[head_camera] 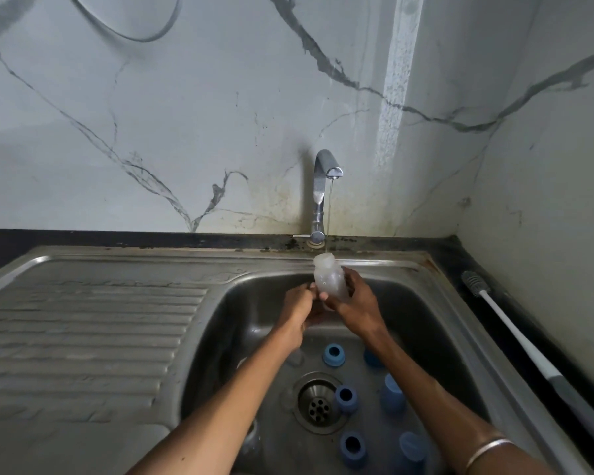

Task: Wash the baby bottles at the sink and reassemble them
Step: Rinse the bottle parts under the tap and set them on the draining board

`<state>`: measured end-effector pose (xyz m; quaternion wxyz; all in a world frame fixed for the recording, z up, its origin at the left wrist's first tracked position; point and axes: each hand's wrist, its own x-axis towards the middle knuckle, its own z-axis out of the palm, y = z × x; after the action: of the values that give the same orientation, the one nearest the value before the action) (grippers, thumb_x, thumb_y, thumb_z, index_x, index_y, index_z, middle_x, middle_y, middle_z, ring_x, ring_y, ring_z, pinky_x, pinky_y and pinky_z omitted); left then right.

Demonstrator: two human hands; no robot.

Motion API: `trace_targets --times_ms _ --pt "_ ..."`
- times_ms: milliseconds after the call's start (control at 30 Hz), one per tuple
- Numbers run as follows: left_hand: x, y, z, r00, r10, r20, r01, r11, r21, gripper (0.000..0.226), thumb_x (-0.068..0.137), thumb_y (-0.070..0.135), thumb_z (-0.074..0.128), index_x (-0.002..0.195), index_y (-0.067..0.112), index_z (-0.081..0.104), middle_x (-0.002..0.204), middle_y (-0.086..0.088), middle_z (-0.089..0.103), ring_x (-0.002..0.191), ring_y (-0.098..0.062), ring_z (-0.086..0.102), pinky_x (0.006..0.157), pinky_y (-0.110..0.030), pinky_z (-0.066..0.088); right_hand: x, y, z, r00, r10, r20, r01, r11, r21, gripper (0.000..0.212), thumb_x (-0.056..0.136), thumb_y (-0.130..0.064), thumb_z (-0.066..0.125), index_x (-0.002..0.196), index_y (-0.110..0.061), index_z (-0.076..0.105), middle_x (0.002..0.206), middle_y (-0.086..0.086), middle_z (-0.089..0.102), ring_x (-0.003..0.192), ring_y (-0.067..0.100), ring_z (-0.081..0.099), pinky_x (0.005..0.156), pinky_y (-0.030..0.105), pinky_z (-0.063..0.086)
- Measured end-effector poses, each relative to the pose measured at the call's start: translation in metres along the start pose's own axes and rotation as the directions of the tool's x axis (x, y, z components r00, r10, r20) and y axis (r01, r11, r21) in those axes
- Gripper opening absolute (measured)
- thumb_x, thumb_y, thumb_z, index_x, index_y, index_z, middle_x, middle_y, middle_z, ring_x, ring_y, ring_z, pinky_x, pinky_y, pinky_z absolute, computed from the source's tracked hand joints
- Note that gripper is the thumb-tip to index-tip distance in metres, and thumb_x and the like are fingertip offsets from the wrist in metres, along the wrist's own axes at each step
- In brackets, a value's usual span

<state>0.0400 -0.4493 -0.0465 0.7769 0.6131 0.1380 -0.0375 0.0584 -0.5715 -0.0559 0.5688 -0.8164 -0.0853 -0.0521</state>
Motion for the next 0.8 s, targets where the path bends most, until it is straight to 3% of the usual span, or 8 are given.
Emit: trace_targets --times_ms 67,167,267,367,467,700,800 --pt "0.001 0.0 -0.001 0.991 0.128 -0.029 -0.125 0.989 0.079 0.024 0.104 0.013 0.049 0.107 0.019 0.071 0.105 -0.008 0.075 0.098 -0.022 0.071 0.078 -0.027 0.059 0.001 0.001 -0.003 0.999 0.022 -0.035 -0.023 1.0 -0.019 0.072 0.079 -0.023 0.079 0.141 -0.021 0.042 0.141 0.007 0.05 0.128 0.025 0.048 0.098 0.035 0.046" --pt "-0.001 0.003 -0.003 0.968 0.25 0.0 -0.249 0.964 0.089 0.023 0.101 0.01 0.054 0.114 0.023 0.069 0.102 0.001 0.074 0.086 -0.008 0.073 0.065 -0.017 0.056 0.002 0.003 -0.007 0.999 0.02 -0.034 -0.022 0.999 -0.035 0.07 0.078 -0.024 0.08 0.139 -0.022 0.044 0.14 0.006 0.052 0.127 0.024 0.05 0.101 0.041 0.047" --pt "0.003 0.003 -0.009 0.948 0.31 0.066 -0.317 0.927 0.199 0.027 0.096 0.014 0.065 0.121 0.022 0.068 0.102 0.006 0.075 0.09 -0.007 0.072 0.078 -0.025 0.06 0.003 0.002 -0.009 0.999 0.006 -0.034 -0.007 0.999 -0.047 0.068 0.076 -0.027 0.082 0.136 -0.023 0.05 0.134 0.003 0.057 0.122 0.021 0.054 0.099 0.039 0.05" --pt "0.007 0.001 -0.012 0.933 0.34 0.12 -0.361 0.879 0.312 0.032 0.088 0.021 0.075 0.118 0.03 0.068 0.106 0.01 0.074 0.098 -0.006 0.07 0.09 -0.035 0.058 0.002 0.002 -0.009 1.0 -0.017 -0.019 0.016 0.997 -0.072 0.063 0.075 -0.029 0.083 0.131 -0.023 0.056 0.127 0.001 0.063 0.115 0.015 0.058 0.09 0.026 0.05" --pt "0.011 0.0 -0.013 0.932 0.346 0.106 -0.361 0.878 0.312 0.034 0.084 0.023 0.079 0.114 0.034 0.068 0.105 0.011 0.075 0.098 -0.006 0.07 0.091 -0.036 0.058 0.002 0.004 -0.009 1.0 -0.024 -0.011 0.023 0.994 -0.104 0.063 0.074 -0.029 0.083 0.13 -0.022 0.055 0.125 0.001 0.063 0.108 0.009 0.058 0.079 0.012 0.043" --pt "0.014 0.0 -0.015 0.927 0.358 0.112 -0.375 0.869 0.324 0.033 0.083 0.025 0.08 0.111 0.037 0.068 0.105 0.012 0.075 0.099 -0.007 0.07 0.091 -0.034 0.057 0.0 0.001 -0.009 0.999 -0.044 0.014 0.045 0.994 -0.101 0.064 0.075 -0.033 0.082 0.131 -0.022 0.055 0.126 -0.001 0.062 0.108 0.007 0.056 0.076 0.008 0.04" --pt "0.015 0.001 -0.016 0.929 0.354 0.103 -0.368 0.869 0.33 0.032 0.083 0.023 0.08 0.11 0.035 0.068 0.103 0.014 0.073 0.098 -0.004 0.068 0.087 -0.027 0.055 0.0 0.002 -0.009 0.999 -0.042 0.035 0.045 0.993 -0.106 0.064 0.076 -0.031 0.082 0.133 -0.023 0.053 0.128 -0.002 0.061 0.11 0.008 0.056 0.077 0.009 0.041"
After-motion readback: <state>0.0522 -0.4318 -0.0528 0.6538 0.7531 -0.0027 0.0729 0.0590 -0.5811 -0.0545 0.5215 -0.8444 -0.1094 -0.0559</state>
